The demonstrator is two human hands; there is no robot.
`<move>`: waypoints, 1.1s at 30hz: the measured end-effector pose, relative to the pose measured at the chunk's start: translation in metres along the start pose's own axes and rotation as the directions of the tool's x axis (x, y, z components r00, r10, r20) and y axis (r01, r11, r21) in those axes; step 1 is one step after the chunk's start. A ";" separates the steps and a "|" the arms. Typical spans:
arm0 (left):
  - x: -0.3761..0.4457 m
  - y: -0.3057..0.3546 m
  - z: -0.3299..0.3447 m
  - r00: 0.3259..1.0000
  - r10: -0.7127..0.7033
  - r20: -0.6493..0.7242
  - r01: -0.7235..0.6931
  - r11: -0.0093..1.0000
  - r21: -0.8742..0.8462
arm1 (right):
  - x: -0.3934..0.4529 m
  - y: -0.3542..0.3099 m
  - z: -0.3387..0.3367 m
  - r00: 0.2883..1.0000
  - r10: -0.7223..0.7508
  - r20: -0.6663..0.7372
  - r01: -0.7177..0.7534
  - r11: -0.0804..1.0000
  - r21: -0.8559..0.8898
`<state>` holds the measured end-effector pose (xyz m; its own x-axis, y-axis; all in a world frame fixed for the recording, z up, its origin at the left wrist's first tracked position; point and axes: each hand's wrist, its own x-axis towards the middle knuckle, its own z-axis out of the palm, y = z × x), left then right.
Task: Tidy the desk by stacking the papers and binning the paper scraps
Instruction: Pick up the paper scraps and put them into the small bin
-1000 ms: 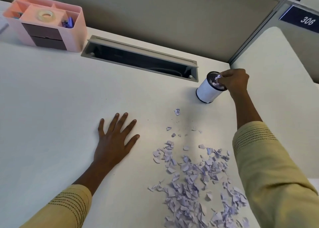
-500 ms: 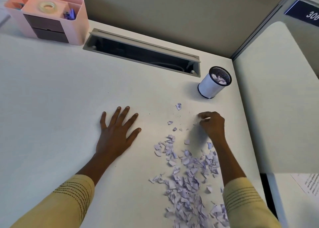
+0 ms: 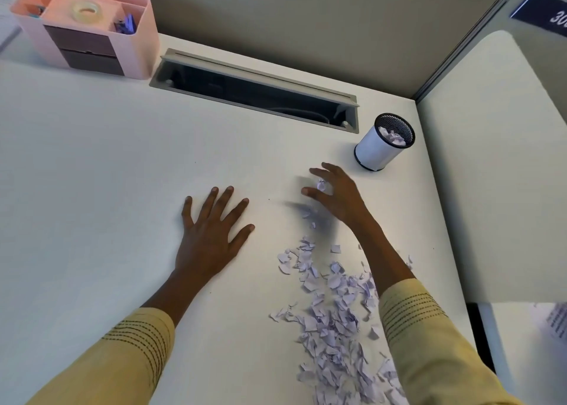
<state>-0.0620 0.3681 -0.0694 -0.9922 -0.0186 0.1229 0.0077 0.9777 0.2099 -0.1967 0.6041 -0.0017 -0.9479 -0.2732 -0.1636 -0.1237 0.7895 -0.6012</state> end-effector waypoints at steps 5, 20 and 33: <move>0.000 0.001 0.000 1.000 -0.005 -0.007 0.005 1.000 0.020 | -0.045 0.003 0.032 0.950 -0.142 0.277 0.232 0.917 -0.326; 0.000 0.001 -0.001 1.000 -0.006 0.016 0.005 1.000 0.016 | -0.126 0.010 0.035 0.854 -0.498 0.148 0.502 0.718 -0.482; -0.001 0.001 -0.002 1.000 -0.016 0.024 0.016 1.000 0.005 | -0.032 0.006 -0.089 0.945 0.073 -0.318 -0.040 0.993 0.107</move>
<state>-0.0609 0.3687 -0.0671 -0.9949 -0.0291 0.0965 -0.0086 0.9783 0.2072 -0.1929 0.6662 0.0692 -0.9984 -0.0261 0.0502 -0.0532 0.7363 -0.6746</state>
